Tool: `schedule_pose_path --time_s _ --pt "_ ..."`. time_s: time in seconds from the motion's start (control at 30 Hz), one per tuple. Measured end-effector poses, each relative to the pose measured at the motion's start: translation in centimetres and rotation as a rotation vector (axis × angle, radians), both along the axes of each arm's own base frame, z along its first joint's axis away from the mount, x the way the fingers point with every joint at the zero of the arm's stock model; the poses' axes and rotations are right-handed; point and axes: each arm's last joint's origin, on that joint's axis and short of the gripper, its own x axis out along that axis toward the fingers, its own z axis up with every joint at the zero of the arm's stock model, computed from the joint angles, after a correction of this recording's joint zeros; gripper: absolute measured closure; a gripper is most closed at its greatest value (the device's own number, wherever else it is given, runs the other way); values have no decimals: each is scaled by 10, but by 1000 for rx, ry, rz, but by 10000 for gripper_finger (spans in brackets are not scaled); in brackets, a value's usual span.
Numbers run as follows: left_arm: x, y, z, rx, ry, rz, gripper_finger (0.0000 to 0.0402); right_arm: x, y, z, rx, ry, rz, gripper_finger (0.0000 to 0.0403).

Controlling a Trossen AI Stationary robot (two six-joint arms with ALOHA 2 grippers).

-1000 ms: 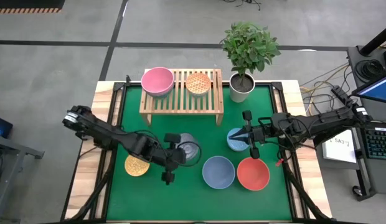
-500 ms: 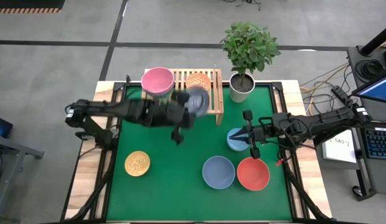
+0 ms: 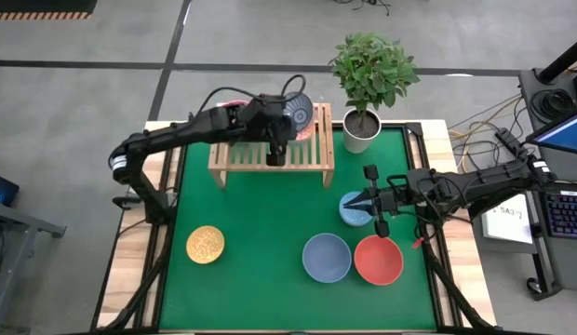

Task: Place and stack bowls onto a shelf
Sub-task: Stack the small blue pattern bowl on the small orange bowl

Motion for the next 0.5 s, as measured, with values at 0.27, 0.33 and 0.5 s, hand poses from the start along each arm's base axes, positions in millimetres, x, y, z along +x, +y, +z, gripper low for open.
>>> schedule_pose_path --time_s 0.27,0.33,0.5 --pt "7 9 -14 -18 46 11 394 -1 0 0 -6 -3 0 394" --pt "7 9 -18 -23 76 18 393 -1 0 0 -6 -3 0 394" --pt "7 14 -22 -42 85 47 392 -1 0 0 -4 -3 0 394"
